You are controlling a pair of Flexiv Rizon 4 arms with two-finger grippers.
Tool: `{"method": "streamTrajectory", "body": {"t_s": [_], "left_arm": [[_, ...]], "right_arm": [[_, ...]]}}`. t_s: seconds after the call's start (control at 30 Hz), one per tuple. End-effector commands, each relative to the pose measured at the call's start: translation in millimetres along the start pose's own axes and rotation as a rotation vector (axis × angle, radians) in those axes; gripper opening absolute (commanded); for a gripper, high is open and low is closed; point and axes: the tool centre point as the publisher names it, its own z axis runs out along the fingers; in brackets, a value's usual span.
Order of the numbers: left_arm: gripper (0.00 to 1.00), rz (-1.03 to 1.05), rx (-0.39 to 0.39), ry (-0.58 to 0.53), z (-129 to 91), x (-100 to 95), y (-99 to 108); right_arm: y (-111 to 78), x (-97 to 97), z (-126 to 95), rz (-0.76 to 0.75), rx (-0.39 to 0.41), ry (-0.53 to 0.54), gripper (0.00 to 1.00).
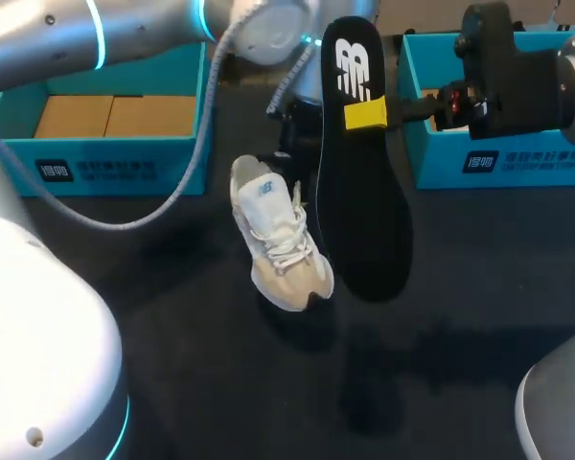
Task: Take the shoe out of the shoebox, open the shoe tongue, remove and reinsert the insole, then place the shoe into the shoebox
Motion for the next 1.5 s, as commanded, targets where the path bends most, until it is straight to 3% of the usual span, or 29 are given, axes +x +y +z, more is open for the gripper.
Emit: {"method": "streamTrajectory", "body": {"t_s": [0.03, 0.3, 0.67, 1.0, 1.43, 1.47, 1.5], "left_arm": [[0.0, 0.05, -0.068, 0.067, -3, -4.9, -5], [0.0, 0.122, -0.096, 0.085, 3, -25.4, -1], [0.0, 0.208, -0.131, 0.113, 20, -60.8, -18], [0.0, 0.23, -0.144, 0.133, 37, -71.1, -34], [0.0, 0.211, -0.13, 0.168, 60, -79.3, -40], [0.11, 0.21, -0.128, 0.17, 60, -79.1, -40], [0.32, 0.213, -0.122, 0.174, 60, -79.0, -40]], "right_arm": [[0.7, -0.7, 3, 0.002, 0.002, -0.002, 0.0], [0.7, -0.7, 3, 0.002, 0.002, -0.002, 0.0], [0.7, -0.7, 3, 0.002, 0.002, -0.002, 0.0], [0.7, -0.7, 3, 0.002, 0.002, -0.002, 0.0], [0.7, -0.7, 3, 0.002, 0.002, -0.002, 0.0], [0.7, -0.7, 3, 0.002, 0.002, -0.002, 0.0], [0.7, -0.7, 3, 0.002, 0.002, -0.002, 0.0]]}}
